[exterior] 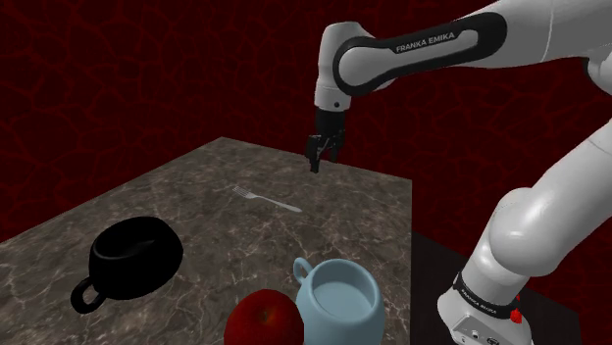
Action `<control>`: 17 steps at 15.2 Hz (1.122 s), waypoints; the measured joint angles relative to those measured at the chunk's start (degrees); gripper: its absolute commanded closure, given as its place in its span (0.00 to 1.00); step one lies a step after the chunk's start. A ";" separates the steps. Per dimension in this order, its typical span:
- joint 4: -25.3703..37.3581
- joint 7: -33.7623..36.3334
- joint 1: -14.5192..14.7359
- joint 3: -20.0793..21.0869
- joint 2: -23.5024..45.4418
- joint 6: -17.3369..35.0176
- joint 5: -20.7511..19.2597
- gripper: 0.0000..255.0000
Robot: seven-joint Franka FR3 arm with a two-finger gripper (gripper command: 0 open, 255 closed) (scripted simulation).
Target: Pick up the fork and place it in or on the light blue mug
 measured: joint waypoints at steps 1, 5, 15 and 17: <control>1.33 0.50 -0.02 0.48 2.38 1.23 -0.51 0.00; 6.60 2.91 0.30 2.25 10.84 4.99 -2.76 0.00; 25.13 9.90 3.82 4.20 33.04 9.31 -11.22 0.00; 29.58 10.75 4.83 4.01 37.29 9.17 -12.79 0.00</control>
